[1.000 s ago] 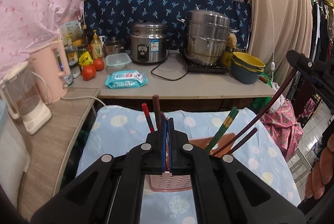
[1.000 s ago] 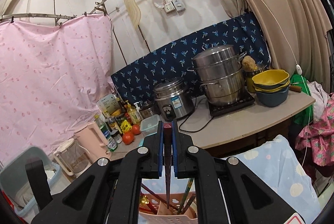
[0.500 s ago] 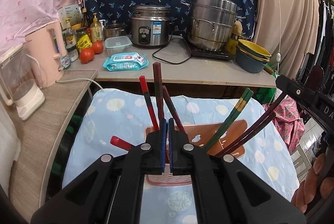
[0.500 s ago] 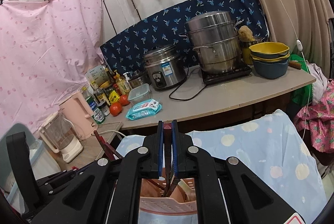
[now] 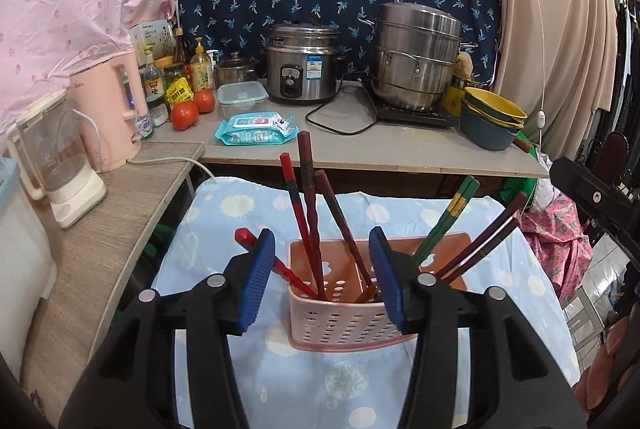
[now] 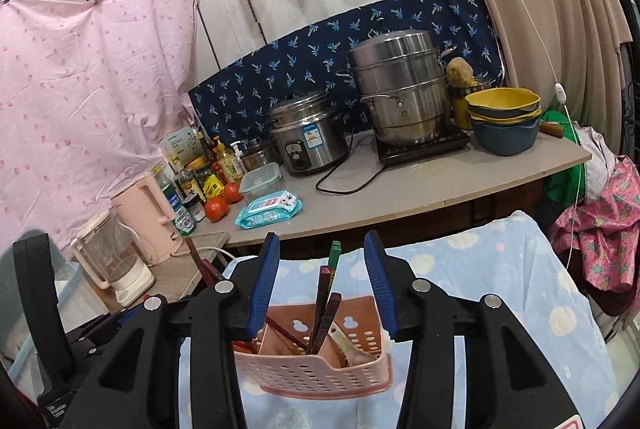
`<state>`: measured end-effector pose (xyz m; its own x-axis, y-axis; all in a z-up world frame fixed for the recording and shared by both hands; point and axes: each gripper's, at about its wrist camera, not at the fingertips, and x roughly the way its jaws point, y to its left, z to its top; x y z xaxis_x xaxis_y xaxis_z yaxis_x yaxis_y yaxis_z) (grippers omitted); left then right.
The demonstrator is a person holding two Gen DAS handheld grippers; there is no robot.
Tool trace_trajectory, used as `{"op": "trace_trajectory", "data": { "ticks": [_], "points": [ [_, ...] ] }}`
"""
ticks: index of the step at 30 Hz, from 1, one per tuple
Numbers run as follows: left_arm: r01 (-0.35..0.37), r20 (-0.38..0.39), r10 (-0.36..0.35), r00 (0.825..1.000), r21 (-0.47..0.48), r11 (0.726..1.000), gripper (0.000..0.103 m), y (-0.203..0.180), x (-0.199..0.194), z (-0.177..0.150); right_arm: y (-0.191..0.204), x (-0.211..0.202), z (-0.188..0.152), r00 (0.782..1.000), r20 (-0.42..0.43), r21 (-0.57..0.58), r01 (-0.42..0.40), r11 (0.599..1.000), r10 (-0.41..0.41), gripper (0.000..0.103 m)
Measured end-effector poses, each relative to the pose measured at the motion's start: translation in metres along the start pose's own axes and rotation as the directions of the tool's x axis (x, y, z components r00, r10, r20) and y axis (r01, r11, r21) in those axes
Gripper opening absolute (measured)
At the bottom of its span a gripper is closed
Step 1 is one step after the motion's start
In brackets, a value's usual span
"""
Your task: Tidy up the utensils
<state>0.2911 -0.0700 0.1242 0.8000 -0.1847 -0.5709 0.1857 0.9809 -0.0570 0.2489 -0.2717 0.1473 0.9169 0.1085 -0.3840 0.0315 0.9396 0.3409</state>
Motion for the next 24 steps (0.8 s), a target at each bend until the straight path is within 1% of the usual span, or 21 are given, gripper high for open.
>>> {"op": "trace_trajectory", "data": {
  "ticks": [4,9,15,18,20,21,24],
  "points": [
    [-0.001,0.005,0.001,1.000,-0.006,1.000,0.051,-0.001,-0.011,-0.003,0.006,-0.014,-0.006,1.000,-0.003,-0.023,0.002,1.000,-0.002,0.049],
    [-0.010,0.004,0.010,1.000,-0.004,1.000,0.057,0.000,-0.023,-0.012,0.016,-0.031,-0.018,1.000,-0.020,-0.070,0.012,0.997,-0.013,0.052],
    [-0.034,-0.010,0.034,0.999,0.000,0.999,0.064,0.001,-0.038,-0.027,0.025,-0.051,-0.036,0.998,-0.042,-0.127,0.045,0.991,-0.051,0.061],
    [-0.047,-0.015,0.047,0.999,0.004,0.999,0.068,0.001,-0.046,-0.036,0.023,-0.059,-0.047,0.995,-0.070,-0.126,0.056,0.990,-0.065,0.063],
    [-0.048,-0.017,0.048,0.999,0.000,0.999,0.072,0.002,-0.050,-0.041,0.021,-0.063,-0.054,0.994,-0.088,-0.116,0.052,0.992,-0.062,0.063],
    [-0.054,-0.016,0.053,0.998,-0.002,0.999,0.076,0.003,-0.052,-0.044,0.019,-0.065,-0.058,0.993,-0.096,-0.112,0.053,0.992,-0.063,0.064],
    [-0.066,-0.017,0.066,0.998,0.001,0.998,0.080,0.003,-0.058,-0.052,0.015,-0.071,-0.068,0.991,-0.118,-0.096,0.051,0.994,-0.062,0.068]
  ]
}}
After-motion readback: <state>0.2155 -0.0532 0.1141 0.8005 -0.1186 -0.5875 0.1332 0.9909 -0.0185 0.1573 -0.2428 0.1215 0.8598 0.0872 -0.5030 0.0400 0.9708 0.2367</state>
